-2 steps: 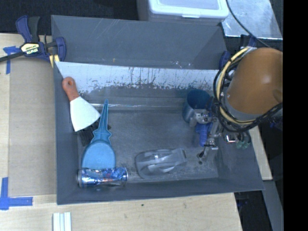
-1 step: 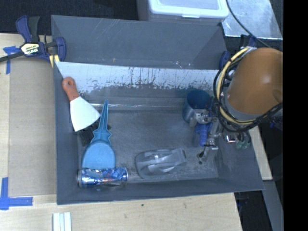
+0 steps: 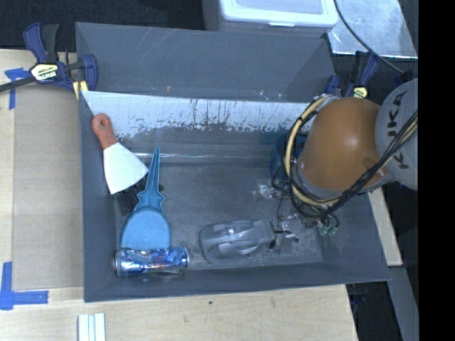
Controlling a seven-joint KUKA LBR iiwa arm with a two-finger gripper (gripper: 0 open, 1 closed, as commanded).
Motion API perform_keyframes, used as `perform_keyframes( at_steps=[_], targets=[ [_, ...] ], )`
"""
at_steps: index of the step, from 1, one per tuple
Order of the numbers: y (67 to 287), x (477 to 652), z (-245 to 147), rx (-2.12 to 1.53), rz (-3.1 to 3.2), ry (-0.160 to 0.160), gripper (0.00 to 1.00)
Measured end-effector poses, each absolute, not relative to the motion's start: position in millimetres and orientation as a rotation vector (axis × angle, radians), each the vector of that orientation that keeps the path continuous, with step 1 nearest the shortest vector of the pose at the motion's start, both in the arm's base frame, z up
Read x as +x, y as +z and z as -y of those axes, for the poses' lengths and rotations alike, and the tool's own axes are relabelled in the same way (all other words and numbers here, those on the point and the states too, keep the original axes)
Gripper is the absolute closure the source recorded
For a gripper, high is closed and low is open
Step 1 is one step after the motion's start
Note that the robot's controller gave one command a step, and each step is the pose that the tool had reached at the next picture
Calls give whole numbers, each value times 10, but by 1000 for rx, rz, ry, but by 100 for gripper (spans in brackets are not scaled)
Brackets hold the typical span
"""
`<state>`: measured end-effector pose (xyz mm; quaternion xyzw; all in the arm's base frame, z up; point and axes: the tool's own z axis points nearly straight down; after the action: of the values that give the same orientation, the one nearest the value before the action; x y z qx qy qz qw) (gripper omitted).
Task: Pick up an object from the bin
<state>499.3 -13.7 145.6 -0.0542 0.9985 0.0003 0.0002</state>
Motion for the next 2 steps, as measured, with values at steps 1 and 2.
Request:
perform_keyframes(
  at_steps=[1,2],
  targets=[
    [1494,4979,52,-17,-3132,-3,0],
    [868,4993,-102,-85,-3147,-2,0]
  ],
)
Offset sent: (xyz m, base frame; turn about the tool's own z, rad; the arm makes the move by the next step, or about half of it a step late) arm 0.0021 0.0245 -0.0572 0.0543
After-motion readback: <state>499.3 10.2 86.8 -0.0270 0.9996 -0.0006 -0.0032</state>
